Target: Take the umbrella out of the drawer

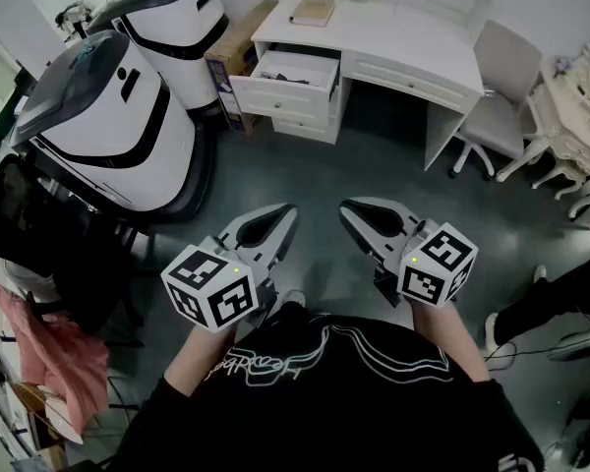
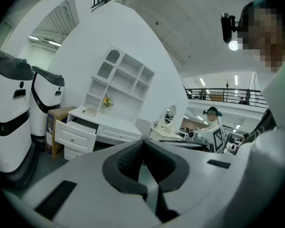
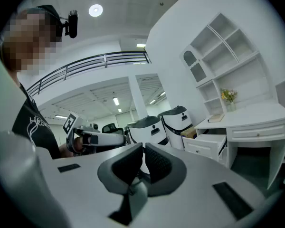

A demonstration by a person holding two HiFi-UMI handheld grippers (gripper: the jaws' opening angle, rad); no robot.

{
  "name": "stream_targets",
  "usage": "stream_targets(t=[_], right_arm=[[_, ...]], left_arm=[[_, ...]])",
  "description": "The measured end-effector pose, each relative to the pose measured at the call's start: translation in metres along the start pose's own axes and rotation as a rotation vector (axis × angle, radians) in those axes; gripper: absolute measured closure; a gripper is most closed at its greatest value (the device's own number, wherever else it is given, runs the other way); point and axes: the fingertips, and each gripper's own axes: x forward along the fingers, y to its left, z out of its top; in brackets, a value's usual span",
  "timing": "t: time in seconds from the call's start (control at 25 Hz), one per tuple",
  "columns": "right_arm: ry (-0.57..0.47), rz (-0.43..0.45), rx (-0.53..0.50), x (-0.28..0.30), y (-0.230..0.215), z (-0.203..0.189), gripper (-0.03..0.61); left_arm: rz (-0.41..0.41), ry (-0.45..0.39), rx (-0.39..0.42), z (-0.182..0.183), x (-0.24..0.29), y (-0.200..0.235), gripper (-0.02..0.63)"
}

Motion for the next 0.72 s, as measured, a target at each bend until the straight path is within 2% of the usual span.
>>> stream_targets(t=[0.16,0.4,0.56,0.72], right_arm=[[-0.002,-0.003,-0.007,-0.014,0.005,-0.003,0.526],[-0.016,0.016,-0.038,-0.021,0.005,0.012,0.526],[-0.035,0.003,-0.003,-0.017,-0.009,0.016,0.526],[-0.038,0.018,0.013,-0.008,-0.024,0.015,0.526]], left_arm=[[-0.009,-0.015,-0.001,-0.005,-0.003,-0.017,0.594],[-0.018,-0.029,-0.005,0.005,-0.004,-0.03,0.594],[0.003,-0.03,-0.001,0.013,-0.001,-0.021,0.594],[0.005,-0.025,-0.032,0.015,0.012,-0.005,0.594]])
